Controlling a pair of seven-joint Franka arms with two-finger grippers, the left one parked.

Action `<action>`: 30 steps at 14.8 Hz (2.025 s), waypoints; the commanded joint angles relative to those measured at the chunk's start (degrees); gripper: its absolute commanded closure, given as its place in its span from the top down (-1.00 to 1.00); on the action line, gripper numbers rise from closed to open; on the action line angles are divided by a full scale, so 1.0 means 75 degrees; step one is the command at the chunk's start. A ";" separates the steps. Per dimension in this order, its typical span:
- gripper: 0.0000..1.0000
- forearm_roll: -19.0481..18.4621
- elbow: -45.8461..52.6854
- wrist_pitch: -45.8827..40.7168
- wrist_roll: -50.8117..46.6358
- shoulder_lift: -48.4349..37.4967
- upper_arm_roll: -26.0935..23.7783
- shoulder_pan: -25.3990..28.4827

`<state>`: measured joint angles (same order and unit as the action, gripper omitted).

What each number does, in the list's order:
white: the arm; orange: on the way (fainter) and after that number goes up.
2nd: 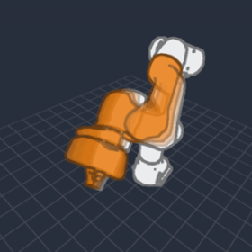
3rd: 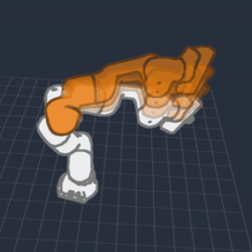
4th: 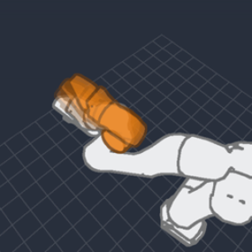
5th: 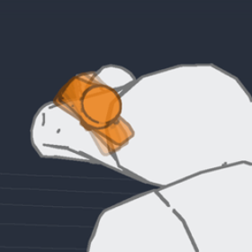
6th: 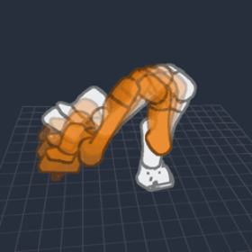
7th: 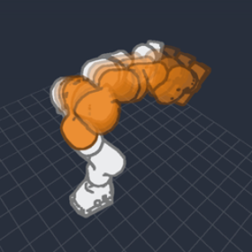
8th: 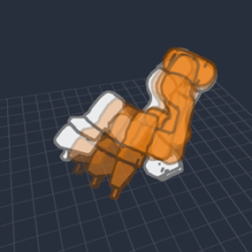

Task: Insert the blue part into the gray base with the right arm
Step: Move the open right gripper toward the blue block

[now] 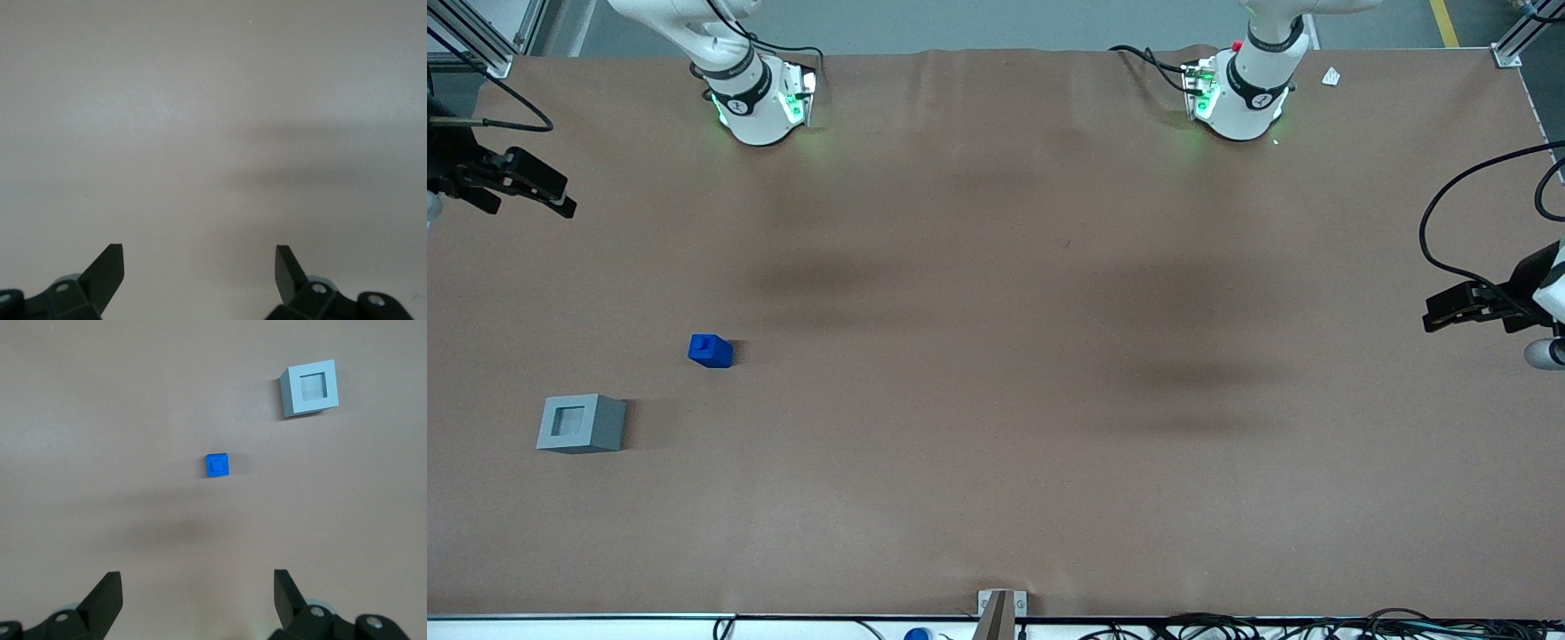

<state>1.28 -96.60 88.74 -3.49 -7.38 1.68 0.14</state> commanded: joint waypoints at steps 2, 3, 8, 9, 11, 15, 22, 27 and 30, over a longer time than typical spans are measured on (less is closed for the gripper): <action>1.00 -0.0030 -0.0256 -0.0008 -0.0004 -0.0176 -0.0013 0.0028; 1.00 -0.0030 -0.0244 0.0038 -0.0004 -0.0153 -0.0013 0.0040; 1.00 -0.0054 -0.0268 0.0507 -0.0027 0.0198 0.0034 -0.0019; 1.00 -0.0054 -0.0268 0.0542 -0.0039 0.0315 0.0034 -0.0042; 1.00 -0.0065 -0.0268 0.0683 -0.0004 0.0584 0.0034 -0.0066; 1.00 -0.0194 -0.0279 0.0906 -0.0004 0.1077 0.0034 -0.0054; 1.00 -0.0206 -0.1344 0.2392 -0.0004 0.1195 0.0034 -0.0066; 1.00 -0.0194 -0.1780 0.3284 0.0077 0.1417 0.0034 -0.0136; 1.00 -0.0194 -0.1803 0.3472 0.0148 0.1605 0.0034 -0.0148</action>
<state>0.39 -109.40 113.44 -2.98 4.23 2.17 -0.45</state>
